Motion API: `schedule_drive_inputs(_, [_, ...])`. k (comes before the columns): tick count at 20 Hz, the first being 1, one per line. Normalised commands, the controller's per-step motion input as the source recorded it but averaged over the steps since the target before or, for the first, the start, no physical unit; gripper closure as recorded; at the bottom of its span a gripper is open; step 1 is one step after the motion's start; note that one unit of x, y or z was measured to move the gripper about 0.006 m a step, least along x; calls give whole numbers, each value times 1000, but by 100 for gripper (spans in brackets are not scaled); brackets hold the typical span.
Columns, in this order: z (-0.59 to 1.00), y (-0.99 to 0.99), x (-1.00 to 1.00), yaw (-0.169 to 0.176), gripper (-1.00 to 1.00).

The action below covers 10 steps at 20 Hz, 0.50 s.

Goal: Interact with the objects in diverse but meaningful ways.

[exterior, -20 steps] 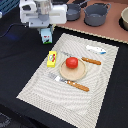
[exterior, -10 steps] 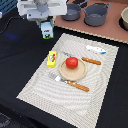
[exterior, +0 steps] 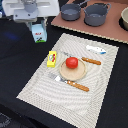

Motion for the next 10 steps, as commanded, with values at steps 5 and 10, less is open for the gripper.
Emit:
schedule_drive_inputs(5, [153,-773,680,-5,100])
schedule_drive_inputs(10, [11,-723,681,-8,100])
